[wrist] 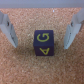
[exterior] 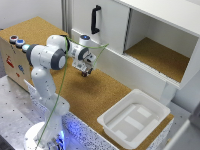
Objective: Place the purple block on top of the drawer
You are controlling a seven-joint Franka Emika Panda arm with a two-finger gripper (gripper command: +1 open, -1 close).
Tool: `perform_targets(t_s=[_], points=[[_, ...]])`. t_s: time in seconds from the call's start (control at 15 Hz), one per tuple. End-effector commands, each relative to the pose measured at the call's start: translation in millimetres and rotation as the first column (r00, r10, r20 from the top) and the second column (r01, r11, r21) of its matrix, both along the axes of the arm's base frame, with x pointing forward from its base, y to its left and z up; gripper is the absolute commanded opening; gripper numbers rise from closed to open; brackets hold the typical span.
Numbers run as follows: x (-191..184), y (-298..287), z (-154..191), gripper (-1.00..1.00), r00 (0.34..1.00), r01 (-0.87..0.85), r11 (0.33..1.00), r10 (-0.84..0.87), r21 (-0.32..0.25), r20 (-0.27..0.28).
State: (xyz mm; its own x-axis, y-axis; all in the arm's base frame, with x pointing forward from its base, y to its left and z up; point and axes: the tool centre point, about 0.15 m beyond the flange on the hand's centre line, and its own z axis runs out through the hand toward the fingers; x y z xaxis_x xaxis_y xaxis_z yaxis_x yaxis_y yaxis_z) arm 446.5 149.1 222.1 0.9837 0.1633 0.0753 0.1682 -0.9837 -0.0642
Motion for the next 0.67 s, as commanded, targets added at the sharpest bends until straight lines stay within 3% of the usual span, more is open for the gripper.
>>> perform_targets(t_s=[0.0,0.47,0.6], points=[[17.4,6.2,-16.5,-1.0,0.999,0.005,1.0,-0.004,0.022,-0.04],[11.3,4.4,-16.0,-1.0,0.998,0.003,1.0,-0.003,0.0,-0.064],[11.7,8.5,1.0,-1.0,0.999,-0.01,1.0,0.009,-0.018,-0.041]])
